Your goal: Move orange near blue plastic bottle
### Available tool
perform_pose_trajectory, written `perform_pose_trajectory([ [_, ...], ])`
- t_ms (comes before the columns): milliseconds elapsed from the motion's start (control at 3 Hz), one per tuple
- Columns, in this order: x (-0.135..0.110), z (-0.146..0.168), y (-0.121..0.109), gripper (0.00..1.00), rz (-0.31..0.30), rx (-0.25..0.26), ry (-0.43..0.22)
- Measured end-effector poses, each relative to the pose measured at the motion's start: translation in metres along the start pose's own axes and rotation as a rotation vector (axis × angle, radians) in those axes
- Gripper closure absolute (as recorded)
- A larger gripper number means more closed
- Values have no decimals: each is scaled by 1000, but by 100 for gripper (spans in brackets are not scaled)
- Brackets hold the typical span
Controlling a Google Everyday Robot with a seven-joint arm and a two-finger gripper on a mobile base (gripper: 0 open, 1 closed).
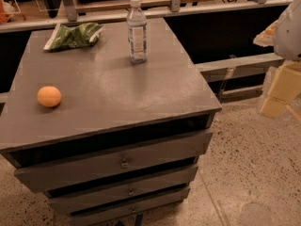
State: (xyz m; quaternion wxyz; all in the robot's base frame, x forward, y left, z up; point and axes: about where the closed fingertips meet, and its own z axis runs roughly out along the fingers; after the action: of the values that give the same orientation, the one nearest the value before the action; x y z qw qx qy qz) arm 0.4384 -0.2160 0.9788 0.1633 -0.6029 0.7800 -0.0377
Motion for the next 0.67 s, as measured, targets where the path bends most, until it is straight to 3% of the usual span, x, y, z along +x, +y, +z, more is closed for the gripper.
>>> perform_pose_trajectory([
  [333,0,0,0,0,0,0,0],
  [667,-1,2,0,0,27,-16,-63],
])
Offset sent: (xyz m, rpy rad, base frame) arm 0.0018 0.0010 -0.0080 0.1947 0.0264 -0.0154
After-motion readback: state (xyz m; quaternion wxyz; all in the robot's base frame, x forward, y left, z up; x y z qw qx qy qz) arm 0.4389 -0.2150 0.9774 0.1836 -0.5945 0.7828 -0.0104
